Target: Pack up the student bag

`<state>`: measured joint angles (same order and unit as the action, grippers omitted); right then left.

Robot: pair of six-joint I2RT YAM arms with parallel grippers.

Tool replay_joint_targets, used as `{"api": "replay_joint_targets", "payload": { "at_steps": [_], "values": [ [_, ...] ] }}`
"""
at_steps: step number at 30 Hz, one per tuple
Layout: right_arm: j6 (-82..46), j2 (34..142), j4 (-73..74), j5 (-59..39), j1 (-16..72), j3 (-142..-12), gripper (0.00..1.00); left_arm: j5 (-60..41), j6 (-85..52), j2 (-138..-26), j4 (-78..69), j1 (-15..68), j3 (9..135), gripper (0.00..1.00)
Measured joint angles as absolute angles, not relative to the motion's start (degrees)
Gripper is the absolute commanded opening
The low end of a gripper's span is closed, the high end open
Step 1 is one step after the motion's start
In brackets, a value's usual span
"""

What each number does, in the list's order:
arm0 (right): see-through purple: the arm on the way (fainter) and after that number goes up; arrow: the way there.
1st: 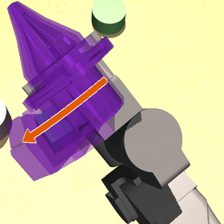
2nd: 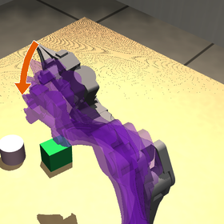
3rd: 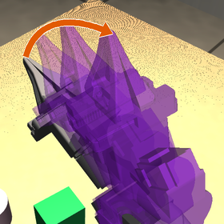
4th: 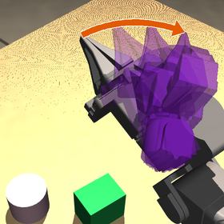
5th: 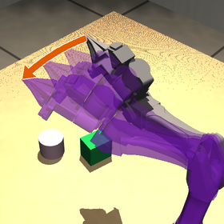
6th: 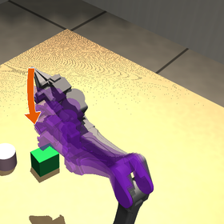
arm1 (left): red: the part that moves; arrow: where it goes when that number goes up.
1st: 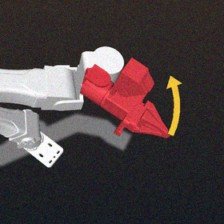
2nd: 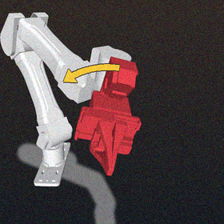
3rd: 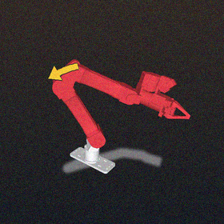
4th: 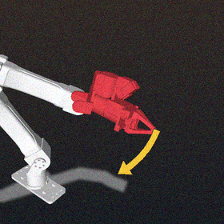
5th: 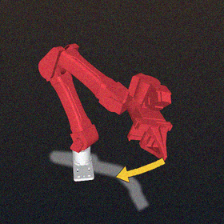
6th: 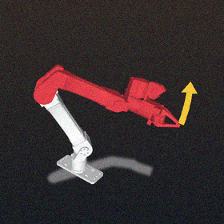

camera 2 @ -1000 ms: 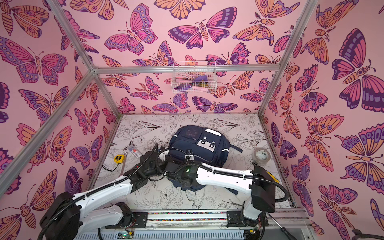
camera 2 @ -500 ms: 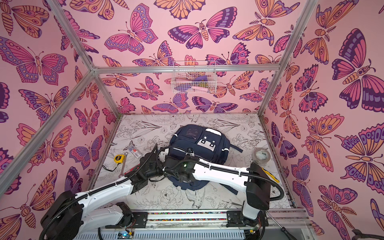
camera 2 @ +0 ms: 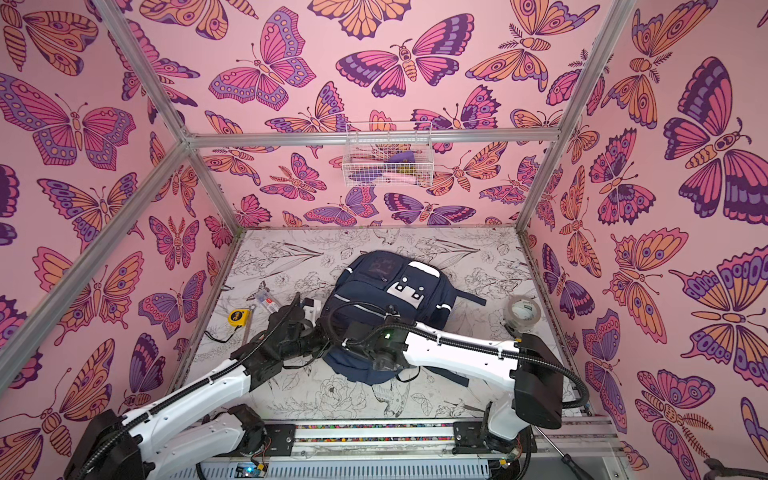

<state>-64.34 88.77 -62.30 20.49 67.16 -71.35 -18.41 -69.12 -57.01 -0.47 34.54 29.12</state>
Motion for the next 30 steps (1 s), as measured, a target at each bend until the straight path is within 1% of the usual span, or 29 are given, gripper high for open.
{"api": "replay_joint_targets", "payload": {
  "at_steps": [4, 9, 19, 24, 27, 30],
  "values": [
    [-60.6, 86.2, -60.7, 19.4, 63.7, -68.7, 0.00, -18.6, -67.2, -56.6, 2.1, 34.3, 29.4, 0.00],
    [-53.0, 83.1, -55.9, 15.3, 54.6, -64.2, 0.00, -19.3, -65.2, -56.6, 3.6, 34.4, 30.2, 0.00],
    [-36.4, 83.9, -46.2, 5.9, 41.1, -63.2, 0.00, -19.7, -62.1, -56.6, 4.6, 34.3, 30.7, 0.00],
    [-29.4, 84.7, -42.7, -0.5, 37.1, -63.2, 0.00, -20.2, -60.7, -56.5, 5.2, 33.1, 30.9, 0.00],
    [-25.9, 83.5, -41.4, -4.4, 36.3, -62.2, 0.00, -21.1, -59.9, -55.7, 6.8, 31.3, 30.9, 0.00],
    [-25.1, 81.1, -41.2, -6.6, 36.9, -61.1, 0.00, -22.1, -59.0, -54.8, 8.7, 29.8, 30.9, 0.00]
  ]
}}
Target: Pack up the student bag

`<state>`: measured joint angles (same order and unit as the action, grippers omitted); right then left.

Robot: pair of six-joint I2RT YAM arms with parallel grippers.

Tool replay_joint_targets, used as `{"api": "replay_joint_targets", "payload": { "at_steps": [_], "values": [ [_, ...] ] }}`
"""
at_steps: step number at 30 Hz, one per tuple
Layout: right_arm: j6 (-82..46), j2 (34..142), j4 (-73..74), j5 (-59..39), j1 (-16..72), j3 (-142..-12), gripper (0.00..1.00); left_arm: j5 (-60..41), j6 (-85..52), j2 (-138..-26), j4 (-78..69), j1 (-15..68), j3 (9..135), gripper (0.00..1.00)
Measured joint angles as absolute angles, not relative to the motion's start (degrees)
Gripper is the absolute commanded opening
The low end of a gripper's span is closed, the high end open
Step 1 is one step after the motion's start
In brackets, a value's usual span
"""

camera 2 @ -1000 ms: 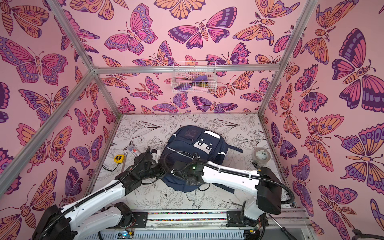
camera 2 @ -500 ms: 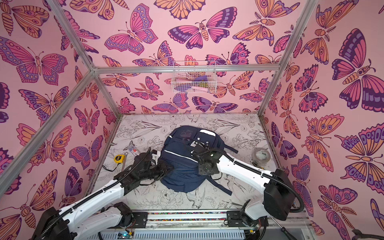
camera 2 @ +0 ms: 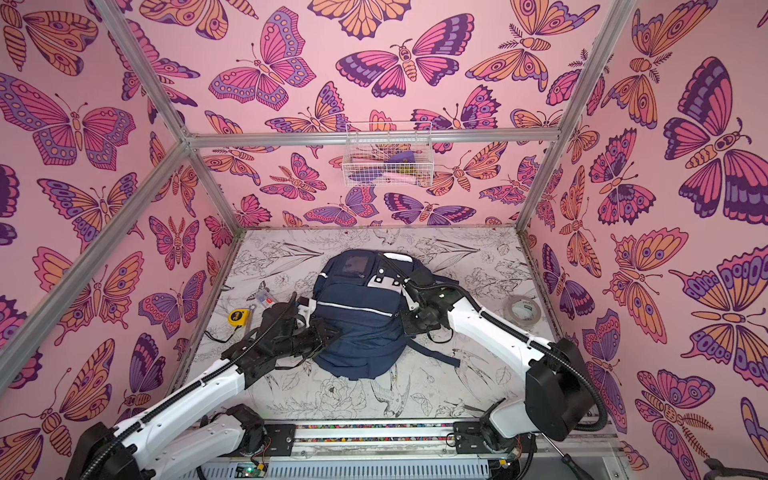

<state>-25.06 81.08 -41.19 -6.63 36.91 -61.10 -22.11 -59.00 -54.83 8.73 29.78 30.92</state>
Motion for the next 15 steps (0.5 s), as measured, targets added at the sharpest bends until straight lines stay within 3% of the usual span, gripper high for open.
{"api": "replay_joint_targets", "payload": {
  "at_steps": [9, 15],
  "values": [
    [-26.8, 80.3, -45.1, -1.1, 45.3, -61.7, 0.00, -26.5, -53.8, -54.8, 15.7, 21.6, 32.9, 0.00],
    [-26.3, 88.3, -46.2, 2.0, 40.7, -67.6, 0.00, -30.6, -48.4, -53.5, 20.5, 14.1, 33.9, 0.00]
  ]
}}
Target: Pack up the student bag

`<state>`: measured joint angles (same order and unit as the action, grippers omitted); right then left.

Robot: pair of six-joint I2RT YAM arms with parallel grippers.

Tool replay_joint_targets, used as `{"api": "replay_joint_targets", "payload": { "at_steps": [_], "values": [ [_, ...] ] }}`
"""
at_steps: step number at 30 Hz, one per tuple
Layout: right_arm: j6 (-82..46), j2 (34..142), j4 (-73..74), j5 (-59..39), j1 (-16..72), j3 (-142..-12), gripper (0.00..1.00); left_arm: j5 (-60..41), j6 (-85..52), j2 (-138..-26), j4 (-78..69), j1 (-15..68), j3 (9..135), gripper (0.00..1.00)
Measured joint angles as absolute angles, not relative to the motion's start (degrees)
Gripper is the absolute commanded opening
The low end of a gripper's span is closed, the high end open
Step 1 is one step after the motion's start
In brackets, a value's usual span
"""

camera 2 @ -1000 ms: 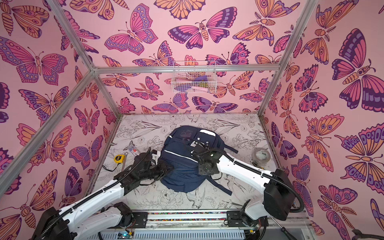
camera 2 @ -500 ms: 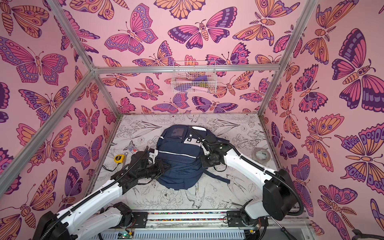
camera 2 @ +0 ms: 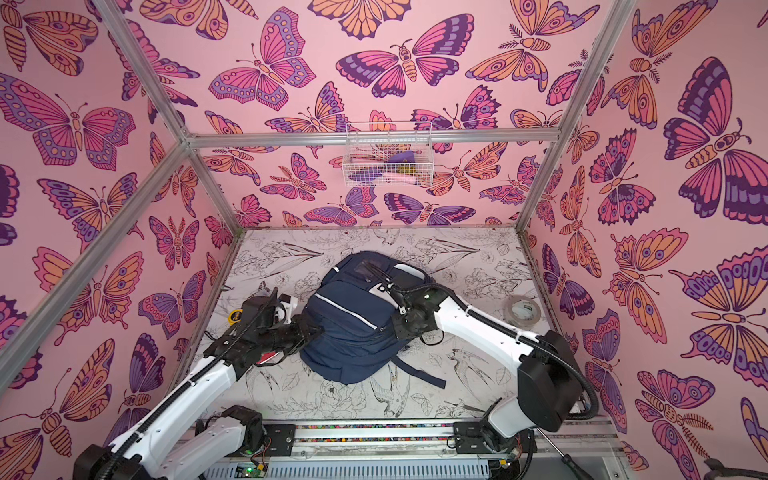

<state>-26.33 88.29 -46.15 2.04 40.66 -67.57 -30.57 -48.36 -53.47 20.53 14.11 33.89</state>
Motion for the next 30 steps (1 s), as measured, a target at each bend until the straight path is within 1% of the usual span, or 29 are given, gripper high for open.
{"api": "replay_joint_targets", "payload": {
  "at_steps": [6, 11, 18, 22, 27, 30],
  "values": [
    [-24.1, 94.2, -46.9, 0.3, 38.2, -72.8, 0.00, -33.6, -46.2, -54.0, 21.5, 10.9, 33.9, 0.00],
    [-23.7, 94.4, -46.5, 0.2, 38.6, -72.3, 0.00, -34.4, -48.1, -53.0, 19.6, 11.2, 32.1, 0.00],
    [-23.8, 93.8, -47.7, 3.4, 41.7, -70.5, 0.00, -33.2, -54.6, -50.3, 14.6, 13.0, 26.8, 0.00],
    [-22.9, 93.6, -47.8, 2.5, 42.7, -70.5, 0.00, -32.7, -56.9, -49.8, 13.3, 13.1, 26.1, 0.00],
    [-20.9, 93.3, -49.1, 0.3, 48.4, -70.2, 0.00, -31.7, -58.9, -49.6, 12.3, 13.2, 25.7, 0.00],
    [-21.0, 92.8, -48.9, 0.4, 49.7, -69.0, 0.00, -31.7, -59.6, -49.6, 11.9, 13.2, 25.3, 0.00]
  ]
}}
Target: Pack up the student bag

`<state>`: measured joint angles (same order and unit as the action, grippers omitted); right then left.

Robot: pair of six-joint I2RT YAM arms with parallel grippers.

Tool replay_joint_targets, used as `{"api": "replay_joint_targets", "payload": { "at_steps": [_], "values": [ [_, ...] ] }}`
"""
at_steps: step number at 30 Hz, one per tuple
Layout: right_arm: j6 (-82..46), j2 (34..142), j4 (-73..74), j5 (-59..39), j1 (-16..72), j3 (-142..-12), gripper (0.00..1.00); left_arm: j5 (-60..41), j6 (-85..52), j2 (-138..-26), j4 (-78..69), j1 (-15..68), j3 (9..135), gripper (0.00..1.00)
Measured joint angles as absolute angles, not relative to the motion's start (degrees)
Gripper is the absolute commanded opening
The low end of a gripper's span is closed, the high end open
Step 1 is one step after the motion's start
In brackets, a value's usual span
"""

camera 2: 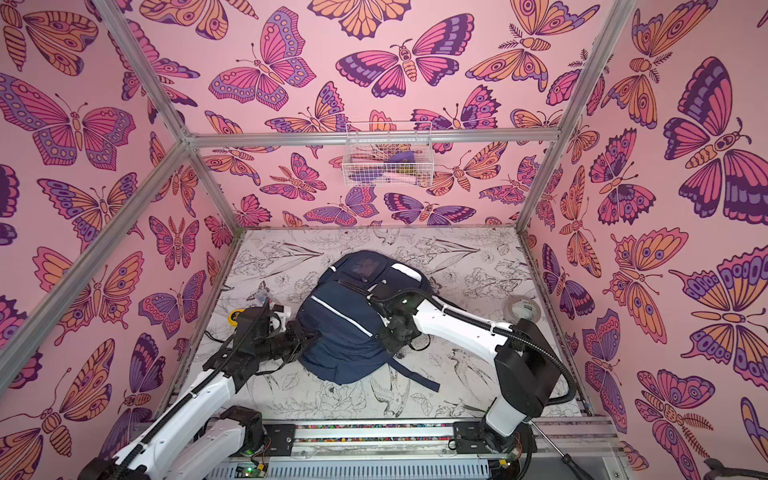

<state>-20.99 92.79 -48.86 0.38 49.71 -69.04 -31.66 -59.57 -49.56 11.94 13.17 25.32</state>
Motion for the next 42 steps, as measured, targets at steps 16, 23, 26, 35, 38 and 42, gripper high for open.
{"api": "replay_joint_targets", "payload": {
  "at_steps": [16, 23, 26, 35, 38, 42],
  "values": [
    [-23.7, 91.7, -46.6, 1.8, 40.2, -68.1, 0.00, -33.1, -59.5, -49.6, 11.2, 14.0, 25.0, 0.00],
    [-24.0, 88.1, -48.9, 4.8, 41.0, -66.4, 0.47, -32.8, -60.3, -49.2, 10.8, 14.4, 24.3, 0.00],
    [-24.8, 85.9, -52.5, 8.8, 40.8, -66.7, 0.59, -31.4, -61.0, -48.7, 10.5, 15.9, 24.1, 0.00],
    [-28.4, 72.9, -48.7, 5.5, 42.0, -68.9, 0.65, -28.7, -58.7, -47.0, 14.5, 17.8, 27.6, 0.64],
    [-31.2, 74.6, -45.2, 2.8, 44.6, -66.9, 0.62, -26.9, -55.2, -46.6, 19.0, 17.8, 33.8, 0.70],
    [-35.8, 76.9, -38.5, -1.5, 45.9, -61.6, 0.61, -25.6, -52.0, -48.4, 20.9, 17.8, 40.0, 0.71]
  ]
}}
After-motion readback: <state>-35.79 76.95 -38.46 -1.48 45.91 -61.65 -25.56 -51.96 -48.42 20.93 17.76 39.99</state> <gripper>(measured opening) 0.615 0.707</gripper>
